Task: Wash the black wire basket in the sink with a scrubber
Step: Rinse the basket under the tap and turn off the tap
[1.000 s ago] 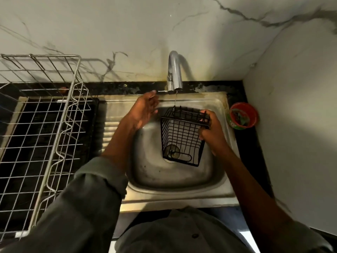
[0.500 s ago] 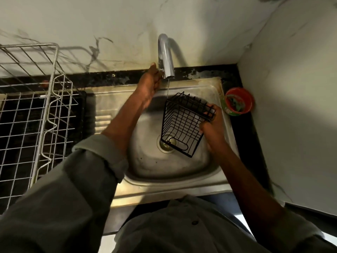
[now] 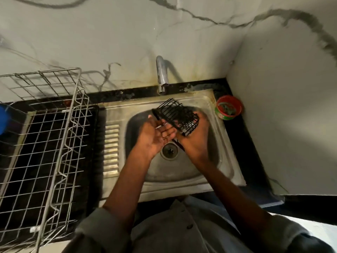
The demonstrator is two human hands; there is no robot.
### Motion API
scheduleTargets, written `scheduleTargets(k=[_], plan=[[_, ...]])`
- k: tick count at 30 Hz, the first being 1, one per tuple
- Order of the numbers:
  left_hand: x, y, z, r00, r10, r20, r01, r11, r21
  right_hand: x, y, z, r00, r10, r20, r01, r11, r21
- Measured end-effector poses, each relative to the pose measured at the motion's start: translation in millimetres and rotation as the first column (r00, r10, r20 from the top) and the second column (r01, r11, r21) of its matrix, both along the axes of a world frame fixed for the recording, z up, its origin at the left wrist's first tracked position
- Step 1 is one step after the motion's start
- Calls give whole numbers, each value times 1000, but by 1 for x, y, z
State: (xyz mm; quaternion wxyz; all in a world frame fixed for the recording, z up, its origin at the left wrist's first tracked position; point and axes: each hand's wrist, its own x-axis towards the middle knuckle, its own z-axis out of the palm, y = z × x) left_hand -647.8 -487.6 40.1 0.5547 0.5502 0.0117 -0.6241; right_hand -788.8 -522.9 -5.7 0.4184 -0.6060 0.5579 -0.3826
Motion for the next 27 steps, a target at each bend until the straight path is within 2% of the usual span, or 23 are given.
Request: scheduleTargets(k=[3,5,7,8,10,11,13,14,15,16,17,19,23,25,27], plan=[[4,4,12,959,240,-152,-240,971,20,3,37,11,973,167,-162,-190,972,-138],[14,12,10,938,316,-143,-313,949,40,-3,44,17,906,361,-219,-396,908,-139],[28,27,6,925,363,-114,-361,932,43,-16,38,24,803,567,-182,-586,808,-68],[37,35,4,911,393,-128,-391,920,43,-24,31,22,815,565,-129,-576,815,-61],[57,49,-5,898,419,-135,-420,907,29,-36,17,10,941,336,-29,-338,940,-57],[65,56,-8,899,417,-136,-419,908,13,-41,10,2,977,209,-36,-210,978,-23],[76,67,-13,900,401,-174,-407,913,1,-47,1,-8,990,131,-59,-117,972,204],[80,70,-16,902,386,-196,-392,920,7,-49,-2,-8,991,133,5,-124,906,404],[83,72,-19,908,370,-198,-376,927,9,-50,-3,-7,983,130,131,-183,776,603],[85,74,-22,914,360,-187,-364,931,10,-50,-3,-3,961,118,251,-265,649,713],[89,75,-25,921,350,-172,-352,936,17,-50,-3,0,934,102,344,-337,576,745],[93,78,-28,933,317,-170,-317,948,26,-50,-5,1,926,90,367,-350,572,742],[90,74,-35,984,154,-91,-155,988,-6,-42,-3,-6,977,46,210,-183,691,699],[85,69,-35,996,56,71,-53,998,-44,-39,-2,-10,959,-62,276,-140,743,654],[81,65,-32,970,-35,241,56,995,-84,-41,1,-5,922,-125,368,-115,815,567]])
